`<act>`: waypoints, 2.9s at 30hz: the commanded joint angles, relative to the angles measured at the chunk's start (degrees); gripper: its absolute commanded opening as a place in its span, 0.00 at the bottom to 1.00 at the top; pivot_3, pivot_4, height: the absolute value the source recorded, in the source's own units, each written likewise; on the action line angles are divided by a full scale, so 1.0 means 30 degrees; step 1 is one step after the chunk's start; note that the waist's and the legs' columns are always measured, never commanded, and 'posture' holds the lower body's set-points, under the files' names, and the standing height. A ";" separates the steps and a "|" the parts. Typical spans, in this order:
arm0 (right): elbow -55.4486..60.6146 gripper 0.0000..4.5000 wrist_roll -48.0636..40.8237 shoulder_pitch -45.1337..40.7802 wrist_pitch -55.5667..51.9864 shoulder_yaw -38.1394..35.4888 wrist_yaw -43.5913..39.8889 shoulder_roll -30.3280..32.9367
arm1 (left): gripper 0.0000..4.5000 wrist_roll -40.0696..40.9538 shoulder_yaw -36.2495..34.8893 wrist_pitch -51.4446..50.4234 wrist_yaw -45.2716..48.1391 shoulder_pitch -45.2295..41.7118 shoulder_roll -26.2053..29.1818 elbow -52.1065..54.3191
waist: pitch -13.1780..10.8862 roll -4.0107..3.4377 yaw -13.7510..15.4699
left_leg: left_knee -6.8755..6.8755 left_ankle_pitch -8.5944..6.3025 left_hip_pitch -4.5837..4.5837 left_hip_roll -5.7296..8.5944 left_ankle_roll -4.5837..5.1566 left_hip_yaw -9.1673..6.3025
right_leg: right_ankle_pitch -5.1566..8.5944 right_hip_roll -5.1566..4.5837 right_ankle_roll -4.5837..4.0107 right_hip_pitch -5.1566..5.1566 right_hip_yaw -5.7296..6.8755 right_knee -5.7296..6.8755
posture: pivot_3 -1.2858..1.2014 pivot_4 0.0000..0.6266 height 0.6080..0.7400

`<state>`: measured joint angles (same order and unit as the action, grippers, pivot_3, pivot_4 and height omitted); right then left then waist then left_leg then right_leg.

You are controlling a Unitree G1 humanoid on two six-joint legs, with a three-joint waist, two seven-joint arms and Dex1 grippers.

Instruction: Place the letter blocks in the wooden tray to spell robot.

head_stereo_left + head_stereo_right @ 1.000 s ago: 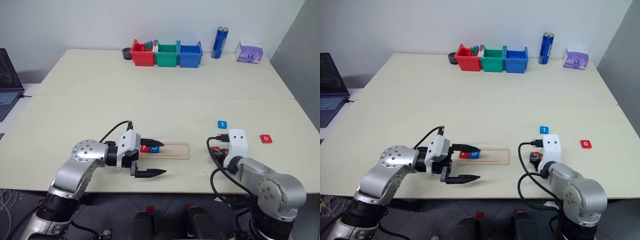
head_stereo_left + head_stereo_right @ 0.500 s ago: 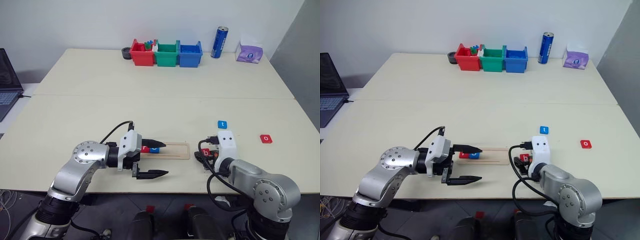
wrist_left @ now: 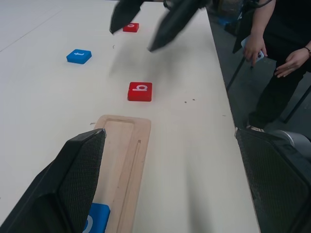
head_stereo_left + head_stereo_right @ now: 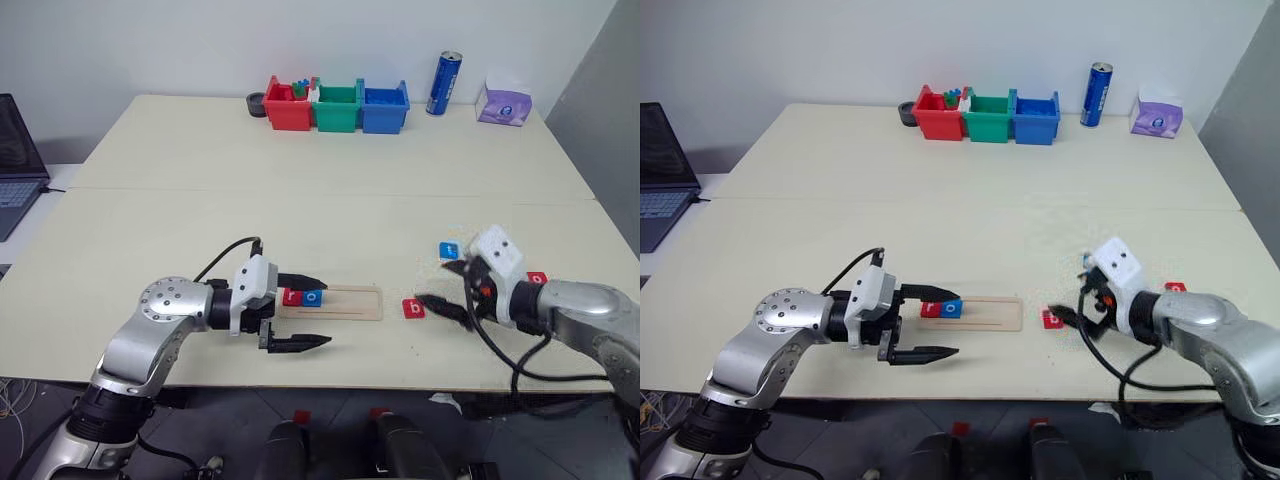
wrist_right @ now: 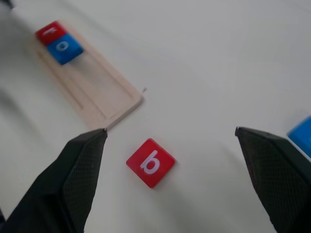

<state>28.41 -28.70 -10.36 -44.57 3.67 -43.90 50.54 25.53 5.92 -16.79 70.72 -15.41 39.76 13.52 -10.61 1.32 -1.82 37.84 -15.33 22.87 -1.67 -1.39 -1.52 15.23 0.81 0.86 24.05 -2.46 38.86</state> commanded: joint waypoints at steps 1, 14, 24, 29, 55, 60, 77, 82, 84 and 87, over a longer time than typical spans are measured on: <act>-0.2593 1.00 0.1992 -0.0206 0.5738 0.1276 -0.3639 0.0128 | 1.00 0.0238 -0.0150 0.0341 0.0058 -0.0269 -0.0130 0.0323 | -0.0003 0.0001 -0.0098 | 0.0014 0.0000 -0.0003 0.0000 0.0000 0.0014 | -0.0004 -0.0001 0.0004 0.0001 -0.0016 0.0006 | 0.52 0.24 1.00; -0.8221 1.00 0.4325 -0.2766 1.0140 0.2820 -0.6608 -0.2260 | 1.00 0.0254 -0.0184 0.0489 0.0214 -0.0039 -0.0025 0.0452 | -0.0005 0.0003 0.0043 | 0.0040 0.0003 -0.0019 -0.0003 -0.0005 0.0008 | -0.0045 -0.0002 -0.0017 -0.0003 -0.0023 0.0043 | 0.52 0.24 1.00; -1.0805 1.00 0.5416 -0.3618 1.0612 0.3009 -0.6758 -0.3458 | 1.00 0.0274 -0.0165 0.0425 0.0289 -0.0061 0.0050 0.0578 | -0.0004 0.0002 0.0047 | 0.0051 0.0005 -0.0031 -0.0003 -0.0006 0.0009 | -0.0052 -0.0002 -0.0028 -0.0006 -0.0024 0.0063 | 0.52 0.24 1.00; -1.0974 0.72 0.5621 -0.3587 1.0885 0.2933 -0.6912 -0.3491 | 1.00 0.0264 -0.0141 0.0377 0.0254 -0.0090 0.0009 0.0602 | -0.0004 0.0002 0.0047 | 0.0051 0.0005 -0.0030 -0.0003 -0.0006 0.0006 | -0.0088 -0.0002 -0.0089 -0.0007 -0.0021 0.0063 | 0.52 0.24 1.00; -0.9063 0.32 0.5759 -0.7128 0.8139 0.5060 -0.5683 -0.7965 | 1.00 0.0637 -0.5308 0.0872 -0.0968 0.3766 0.2038 -0.0042 | -0.0006 -0.0001 0.0093 | 0.0046 0.0005 -0.0017 -0.0033 -0.0008 -0.0021 | -0.0089 -0.0048 -0.0107 0.0003 0.0006 0.0071 | 0.52 0.24 1.00; -1.0272 0.32 0.6609 -0.7310 0.9150 0.5681 -0.5786 -0.8425 | 1.00 0.0862 -0.5703 0.0586 -0.1636 0.4950 0.1978 0.1131 | -0.0006 -0.0001 0.0108 | 0.0053 0.0007 -0.0014 -0.0017 -0.0009 -0.0010 | -0.0096 -0.0127 -0.0093 -0.0004 0.0006 0.0071 | 0.52 0.24 1.00; -1.3588 0.32 0.8040 -0.8537 1.1229 0.6096 -0.6214 -0.9476 | 1.00 0.1263 -0.5622 0.0022 -0.2123 0.4779 0.2120 0.1824 | -0.0006 -0.0002 0.0034 | 0.0047 0.0008 -0.0027 -0.0014 -0.0011 -0.0008 | -0.0103 -0.0053 -0.0093 0.0001 0.0005 0.0080 | 0.52 0.24 1.00; -1.3573 0.32 0.8207 -0.8518 1.1335 0.6132 -0.6462 -0.9440 | 1.00 0.1237 -0.5561 0.0073 -0.2014 0.4706 0.2133 0.1770 | -0.0006 -0.0002 0.0030 | 0.0048 0.0007 -0.0029 -0.0013 -0.0011 -0.0008 | -0.0103 -0.0053 -0.0094 0.0002 0.0006 0.0081 | 0.52 0.24 1.00; -1.3540 0.32 0.8299 -0.8502 1.1347 0.6127 -0.6518 -0.9438 | 1.00 0.1227 -0.5532 0.0092 -0.1967 0.4702 0.2139 0.1761 | -0.0006 -0.0002 0.0029 | 0.0047 0.0007 -0.0029 -0.0014 -0.0010 -0.0007 | -0.0103 -0.0053 -0.0094 0.0002 0.0006 0.0081 | 0.52 0.24 1.00; -1.3624 0.32 0.8468 -0.8534 1.1430 0.6112 -0.6547 -0.9454 | 1.00 0.1186 -0.5453 0.0119 -0.1924 0.4600 0.2122 0.1675 | -0.0006 -0.0002 0.0027 | 0.0048 0.0007 -0.0028 -0.0013 -0.0011 -0.0007 | -0.0103 -0.0053 -0.0093 0.0002 0.0005 0.0081 | 0.52 0.24 1.00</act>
<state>-12.80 -3.41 -34.93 -11.55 22.11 -63.10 22.23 28.27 -9.50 -17.05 64.61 -0.82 45.31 17.59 -10.63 1.32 -1.74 37.99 -15.30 22.79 -1.71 -1.42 -1.55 14.92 0.65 0.58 24.05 -2.45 39.11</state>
